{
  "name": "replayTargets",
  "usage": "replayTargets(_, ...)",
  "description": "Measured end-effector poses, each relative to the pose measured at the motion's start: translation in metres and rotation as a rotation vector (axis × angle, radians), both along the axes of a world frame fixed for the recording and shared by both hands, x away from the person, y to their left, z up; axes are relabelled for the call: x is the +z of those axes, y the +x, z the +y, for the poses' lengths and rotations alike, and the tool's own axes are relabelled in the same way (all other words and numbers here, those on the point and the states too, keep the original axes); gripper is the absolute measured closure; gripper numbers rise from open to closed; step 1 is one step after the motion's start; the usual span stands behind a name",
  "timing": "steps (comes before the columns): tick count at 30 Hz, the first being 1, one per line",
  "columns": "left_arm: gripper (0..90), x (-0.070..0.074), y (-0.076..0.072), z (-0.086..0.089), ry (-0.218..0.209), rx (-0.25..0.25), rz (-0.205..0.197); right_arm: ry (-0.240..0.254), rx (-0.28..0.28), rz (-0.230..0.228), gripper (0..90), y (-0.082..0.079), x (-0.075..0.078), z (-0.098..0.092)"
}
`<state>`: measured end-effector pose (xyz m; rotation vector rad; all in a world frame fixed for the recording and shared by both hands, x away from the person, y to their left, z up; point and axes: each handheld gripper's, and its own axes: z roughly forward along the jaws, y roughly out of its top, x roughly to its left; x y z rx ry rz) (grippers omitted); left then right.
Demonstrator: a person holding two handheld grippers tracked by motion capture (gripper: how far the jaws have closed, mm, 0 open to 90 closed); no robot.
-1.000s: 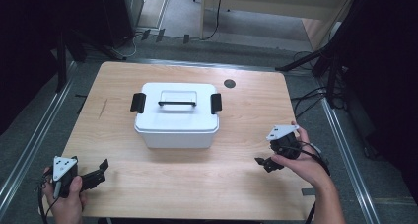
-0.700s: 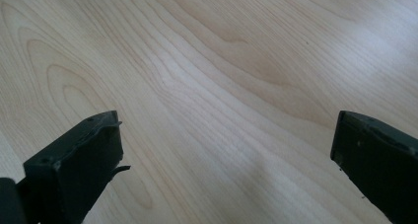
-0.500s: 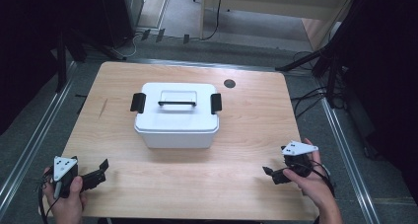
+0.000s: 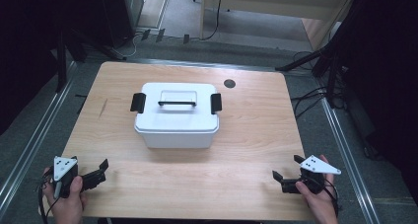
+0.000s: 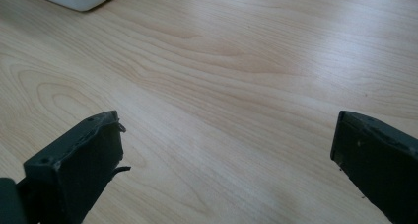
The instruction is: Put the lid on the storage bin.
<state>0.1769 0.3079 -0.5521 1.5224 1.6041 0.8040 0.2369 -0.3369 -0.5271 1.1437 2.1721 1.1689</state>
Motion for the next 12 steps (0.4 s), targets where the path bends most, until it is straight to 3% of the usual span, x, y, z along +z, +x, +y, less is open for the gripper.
replayTargets(4,0.0,-0.0001,0.0004,-0.0005,0.006,-0.001,0.004,0.001,-0.028,-0.003,0.0,-0.003,-0.0059,0.0011)
replayTargets(7,0.0,-0.0003,0.0015,-0.0006,0.007,-0.004,0.009,0.046,-0.044,0.005,0.0,-0.004,-0.009,0.0013)
replayTargets(12,0.0,-0.0002,0.0026,-0.0011,0.013,-0.006,0.019,0.054,-0.059,-0.002,0.0,-0.0051,-0.0112,0.0042)
